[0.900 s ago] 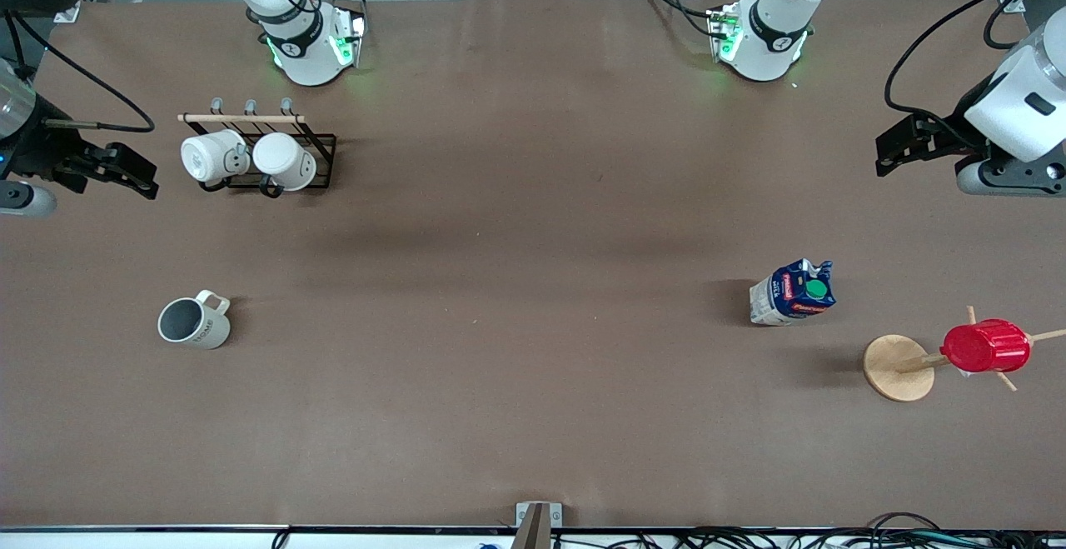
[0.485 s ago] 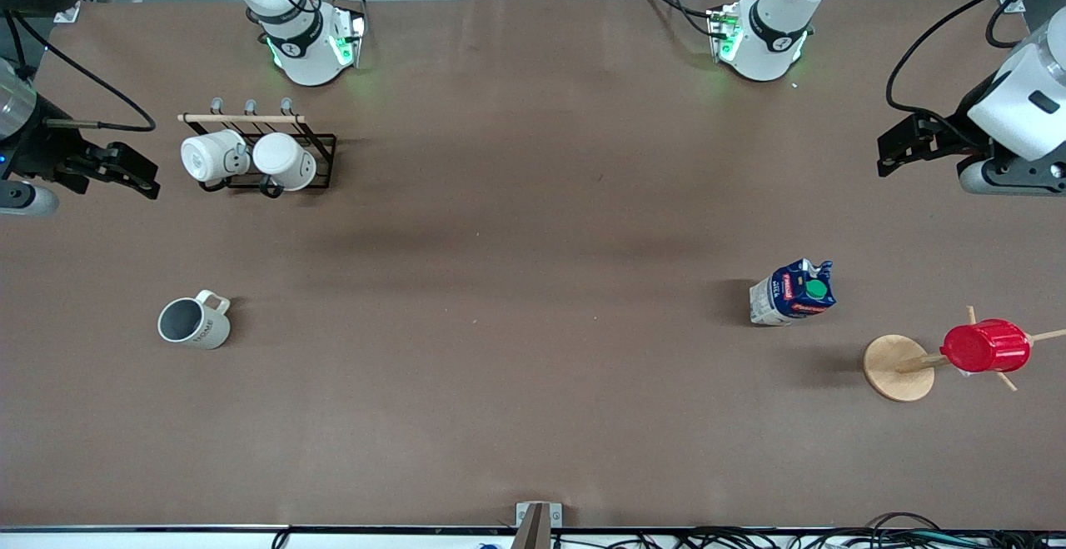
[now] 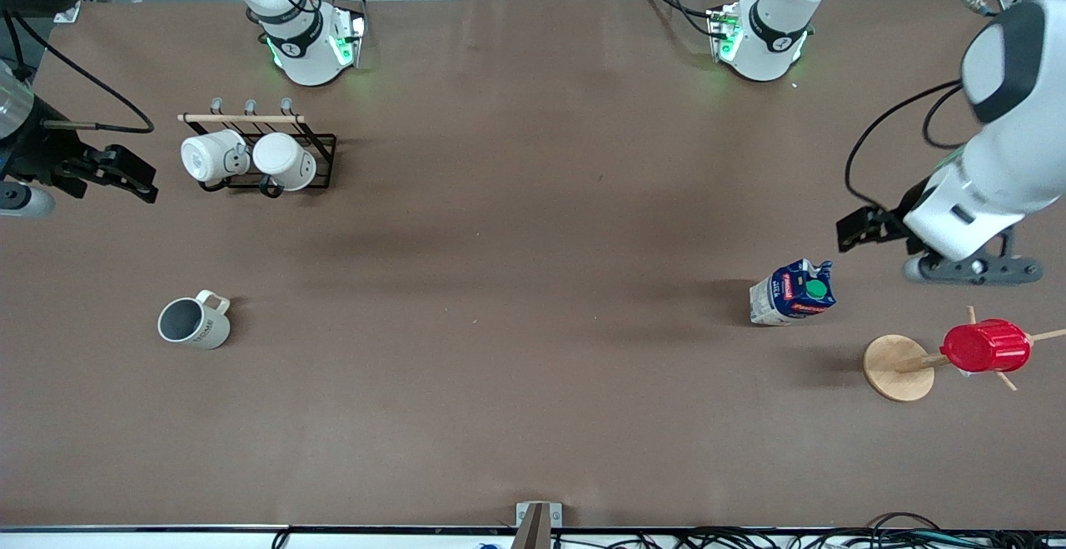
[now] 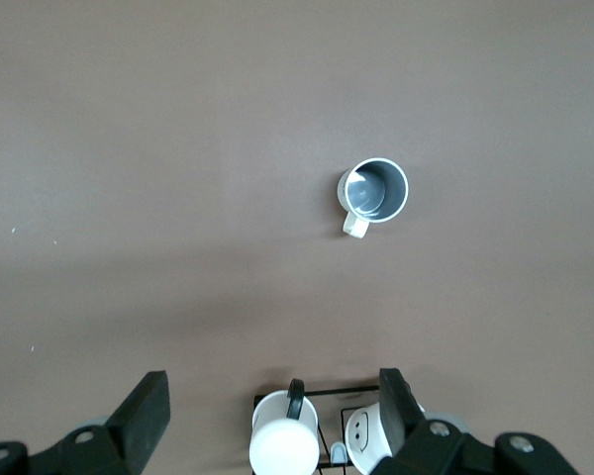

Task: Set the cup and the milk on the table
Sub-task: 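Reach the right gripper to the white cup while the left gripper reaches the milk carton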

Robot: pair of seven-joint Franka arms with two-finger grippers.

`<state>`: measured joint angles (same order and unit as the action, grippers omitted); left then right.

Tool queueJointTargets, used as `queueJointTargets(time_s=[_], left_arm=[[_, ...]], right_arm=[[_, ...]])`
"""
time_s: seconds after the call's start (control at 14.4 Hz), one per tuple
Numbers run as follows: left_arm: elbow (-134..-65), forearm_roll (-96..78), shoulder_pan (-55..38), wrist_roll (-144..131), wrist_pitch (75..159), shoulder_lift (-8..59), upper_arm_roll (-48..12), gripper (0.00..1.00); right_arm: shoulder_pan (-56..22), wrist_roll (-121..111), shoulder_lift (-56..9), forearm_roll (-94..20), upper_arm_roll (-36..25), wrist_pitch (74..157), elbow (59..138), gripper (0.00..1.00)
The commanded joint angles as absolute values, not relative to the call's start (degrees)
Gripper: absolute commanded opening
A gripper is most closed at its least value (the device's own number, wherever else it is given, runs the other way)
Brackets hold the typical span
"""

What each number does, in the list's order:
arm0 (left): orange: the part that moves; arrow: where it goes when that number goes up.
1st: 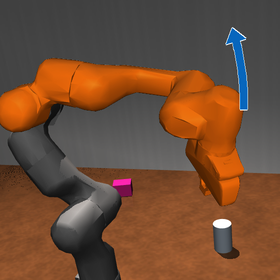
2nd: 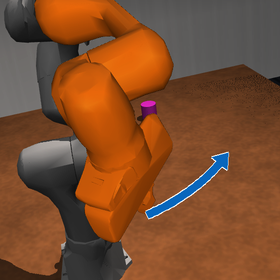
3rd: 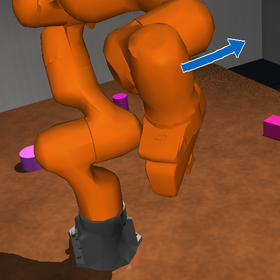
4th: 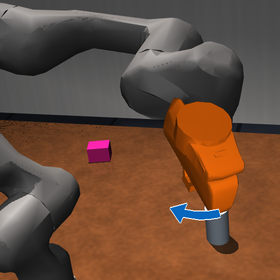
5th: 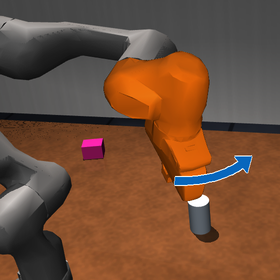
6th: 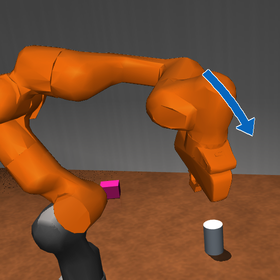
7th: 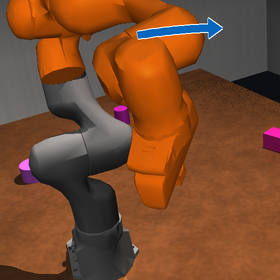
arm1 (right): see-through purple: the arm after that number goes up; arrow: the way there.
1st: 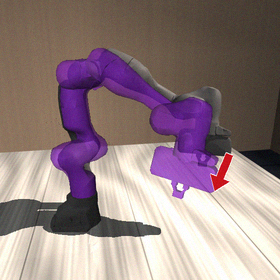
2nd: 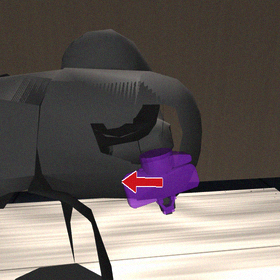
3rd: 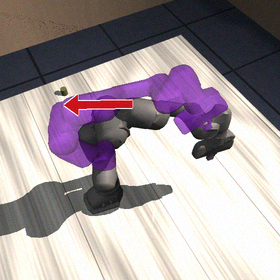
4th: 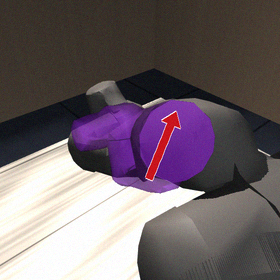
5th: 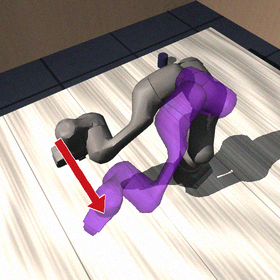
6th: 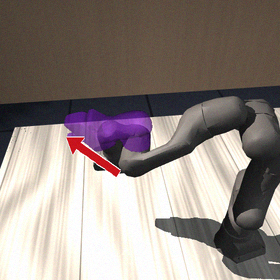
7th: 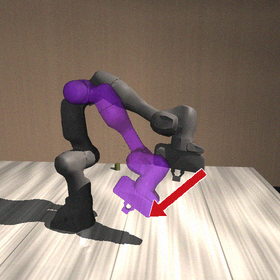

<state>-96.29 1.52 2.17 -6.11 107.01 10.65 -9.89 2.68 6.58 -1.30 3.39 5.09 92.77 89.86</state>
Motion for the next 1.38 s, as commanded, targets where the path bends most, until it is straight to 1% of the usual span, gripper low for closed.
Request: queueJointTargets(time_s=[0.0, 0.14, 0.28, 0.35, 0.62, 0.76, 0.9, 0.97, 1.11, 1.32], left_arm=[[-104.3, 2.1, 2.2, -9.2, 113.2, 8.5, -9.9, 1.0], [-108.0, 2.1, 2.4, -9.4, 117.7, 9.2, -9.9, 1.0], [-111.1, 2.1, 2.4, -9.4, 122.4, 10.5, -9.9, 1.0], [-112.1, 2.1, 2.4, -9.4, 124.3, 11.0, -9.9, 1.0], [-112.9, 2.1, 3.4, -8.7, 129.9, 15.3, -9.9, 1.0], [-112.5, 2.1, 3.4, -8.9, 130.6, 16.6, -9.9, 1.0], [-112.5, 2.1, 3.3, -9.0, 131.7, 17.3, -10.0, 0.99], [-112.6, 2.1, 3.3, -8.9, 131.7, 17.4, -9.9, 0.95], [-112.8, 2.1, 3.3, -8.7, 131.6, 17.4, -10.0, 0.82], [-112.7, 2.1, 3.2, -8.7, 131.3, 17.8, -10.0, 0.54]], right_arm=[[5.0, 5.7, -0.5, 2.5, 5.4, 95.8, 92.2, 0.94], [6.5, 5.2, -1.8, 2.4, 5.4, 100.5, 95.1, 0.94], [8.8, 3.3, -3.7, 2.5, 5.4, 109.4, 100.3, 0.94], [9.7, 1.9, -5.7, 2.4, 5.4, 113.0, 101.6, 0.94], [12.2, 0.5, -16.9, 2.5, 5.4, 123.7, 101.3, 0.94], [13.7, -1.1, -21.7, 2.5, 5.4, 128.1, 101.0, 0.94], [14.9, -4.5, -25.9, 2.5, 5.4, 130.2, 99.3, 0.94], [15.6, -5.5, -28.3, 2.5, 5.4, 130.2, 98.0, 0.94], [16.7, -7.4, -31.5, 2.5, 5.4, 130.3, 96.9, 0.94], [17.8, -8.9, -32.3, 2.5, 5.4, 130.3, 96.9, 0.94]])
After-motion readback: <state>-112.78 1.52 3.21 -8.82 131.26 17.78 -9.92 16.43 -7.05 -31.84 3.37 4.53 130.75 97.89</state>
